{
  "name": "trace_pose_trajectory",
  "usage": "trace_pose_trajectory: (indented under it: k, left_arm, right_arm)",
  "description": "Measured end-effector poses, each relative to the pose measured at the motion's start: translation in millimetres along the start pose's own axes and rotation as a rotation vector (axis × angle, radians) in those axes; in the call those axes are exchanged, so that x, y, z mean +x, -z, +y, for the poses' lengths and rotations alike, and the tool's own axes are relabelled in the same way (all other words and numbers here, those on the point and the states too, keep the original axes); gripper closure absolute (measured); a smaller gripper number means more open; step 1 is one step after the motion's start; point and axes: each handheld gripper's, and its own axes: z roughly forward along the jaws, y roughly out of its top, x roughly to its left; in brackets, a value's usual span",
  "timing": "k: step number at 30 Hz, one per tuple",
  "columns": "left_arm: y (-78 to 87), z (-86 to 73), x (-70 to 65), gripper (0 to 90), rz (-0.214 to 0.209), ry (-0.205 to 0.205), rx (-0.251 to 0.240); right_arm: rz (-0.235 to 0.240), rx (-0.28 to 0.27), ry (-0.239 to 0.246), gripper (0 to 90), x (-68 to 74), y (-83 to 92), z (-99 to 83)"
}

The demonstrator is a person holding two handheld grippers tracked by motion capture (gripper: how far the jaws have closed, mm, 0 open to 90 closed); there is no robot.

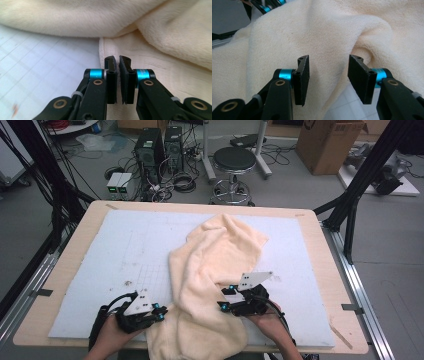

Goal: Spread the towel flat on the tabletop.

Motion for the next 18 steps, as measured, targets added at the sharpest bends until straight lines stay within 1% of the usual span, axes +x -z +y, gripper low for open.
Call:
trace_pose_trajectory:
  k: [1,2,3,4,5,7,9,11,12,13,14,15,16,17,18]
  left_arm:
    - [16.7,-8.1,-7.5,84.5,0.023,0.008,-0.022]
    - [25.4,-12.7,-11.8,84.5,0.036,0.012,-0.033]
    - [25.4,-12.7,-11.8,84.5,0.036,0.012,-0.033]
    - [43.1,-21.8,-20.4,84.5,0.053,0.021,-0.049]
    - [49.3,-25.3,-23.8,84.5,0.060,0.028,-0.053]
    - [66.2,-35.1,-35.2,84.5,0.065,0.039,-0.060]
    - [79.0,-41.9,-44.7,84.5,0.068,0.042,-0.062]
    - [88.1,-46.1,-51.7,84.1,0.053,0.056,-0.071]
    - [91.0,-46.7,-53.4,82.8,0.047,0.051,-0.075]
    - [92.7,-46.2,-54.2,78.9,0.047,0.055,-0.091]
    - [92.7,-46.2,-54.2,72.9,0.047,0.055,-0.091]
    - [93.7,-44.5,-53.0,67.6,0.044,0.062,-0.103]
    - [93.6,-41.9,-50.1,65.3,0.043,0.068,-0.118]
    - [90.6,-35.7,-42.4,64.6,0.049,0.076,-0.146]
    - [86.1,-30.2,-34.6,62.3,0.050,0.080,-0.160]
  right_arm:
    - [-0.001,-0.001,0.006,51.8,0.3,0.2,0.0]
    - [0.002,0.000,0.002,51.9,1.0,0.6,0.1]
    - [0.003,-0.005,0.005,51.9,1.2,0.2,0.2]
    - [-0.002,-0.006,0.009,52.0,1.5,-0.1,0.5]
    - [0.005,-0.003,0.011,52.0,2.2,-0.3,0.5]
    - [0.006,-0.001,0.010,52.2,3.0,-0.9,0.7]
    - [0.006,0.000,0.013,52.6,4.4,-0.7,0.7]
    - [0.010,0.004,0.018,53.4,5.5,-0.3,0.8]
    - [0.006,0.001,0.019,53.9,5.9,-0.6,0.7]
    - [0.008,0.001,0.020,54.9,5.7,-0.6,0.4]
    - [0.007,-0.003,0.018,55.4,5.1,-1.0,-0.1]
    - [0.006,0.002,0.012,55.5,4.4,-1.2,-0.5]
    - [-0.001,0.001,0.009,56.5,3.5,-1.4,-0.7]
    - [-0.005,0.004,0.004,57.5,2.9,-1.3,-0.8]
    - [-0.013,0.003,0.001,58.5,2.6,-1.3,-0.8]
